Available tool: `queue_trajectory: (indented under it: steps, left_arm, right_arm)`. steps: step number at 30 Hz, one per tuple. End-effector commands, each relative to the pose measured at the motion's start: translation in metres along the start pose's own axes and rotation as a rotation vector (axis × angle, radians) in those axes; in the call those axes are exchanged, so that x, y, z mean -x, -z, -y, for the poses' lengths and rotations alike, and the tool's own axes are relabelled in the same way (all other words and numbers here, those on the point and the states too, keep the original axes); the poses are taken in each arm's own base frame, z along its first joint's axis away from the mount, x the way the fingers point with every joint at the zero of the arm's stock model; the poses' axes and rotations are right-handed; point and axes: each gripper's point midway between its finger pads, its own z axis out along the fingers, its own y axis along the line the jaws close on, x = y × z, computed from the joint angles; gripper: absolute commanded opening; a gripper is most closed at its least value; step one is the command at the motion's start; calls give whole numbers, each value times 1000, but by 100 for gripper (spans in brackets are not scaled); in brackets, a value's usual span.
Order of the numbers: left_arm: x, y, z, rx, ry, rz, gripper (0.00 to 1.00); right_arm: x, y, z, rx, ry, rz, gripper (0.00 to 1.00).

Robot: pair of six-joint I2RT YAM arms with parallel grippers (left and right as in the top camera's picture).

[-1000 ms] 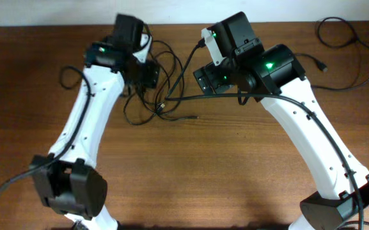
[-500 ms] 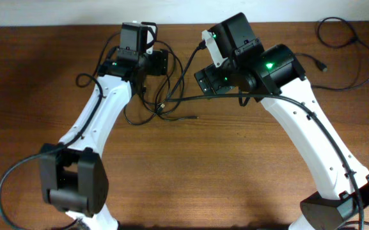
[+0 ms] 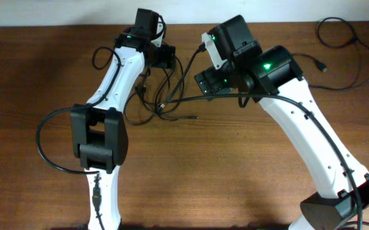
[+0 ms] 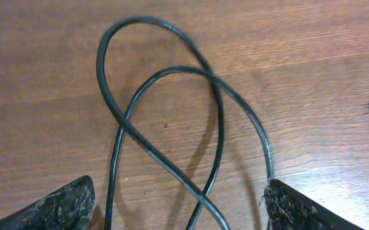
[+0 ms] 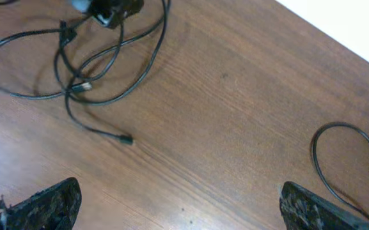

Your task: Untangle cables

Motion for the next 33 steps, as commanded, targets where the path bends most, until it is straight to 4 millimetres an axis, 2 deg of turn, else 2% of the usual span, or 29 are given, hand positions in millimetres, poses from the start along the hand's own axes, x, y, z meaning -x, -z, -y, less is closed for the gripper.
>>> queue_trajectory:
  steps: [1,3,4,13,15,17,18,19,25,27,28,31,33]
  left_arm:
    - [-11,-11,4,-38,-14,-47,85]
    - [-17,-18,4,-41,-13,-68,84]
    - [-21,-22,4,-41,-12,-80,78]
    - [-37,-41,6,-55,-9,-134,74]
    - [-38,-42,7,-55,-10,-136,61]
    - [-39,-43,9,-57,-14,-139,43]
    - [-39,-44,11,-58,-17,-140,20]
    - [-40,-44,13,-59,-21,-141,1]
    - [-45,-39,28,-70,-44,-164,0]
    - [-35,-19,29,-70,-46,-152,0]
    - [-23,0,30,-70,-48,-127,0]
    - [11,63,33,-67,-72,-40,0]
    - [31,122,34,-63,-97,26,0]
  right_arm:
    - [-14,-16,4,-43,-2,-35,99]
    - [-22,-26,2,-43,1,-55,98]
    - [-24,-29,2,-43,2,-60,98]
    - [-23,-31,2,-43,2,-55,98]
    - [-23,-31,2,-43,2,-56,98]
    - [-23,-31,2,-43,2,-56,98]
    - [-23,-31,2,-43,2,-57,99]
    - [-24,-31,2,-43,2,-57,98]
    - [-24,-31,3,-48,2,-58,98]
    - [-25,-31,7,-70,3,-62,98]
    - [-25,-31,7,-74,4,-63,98]
    - [-25,-31,8,-74,3,-62,98]
    - [-24,-31,7,-73,2,-61,98]
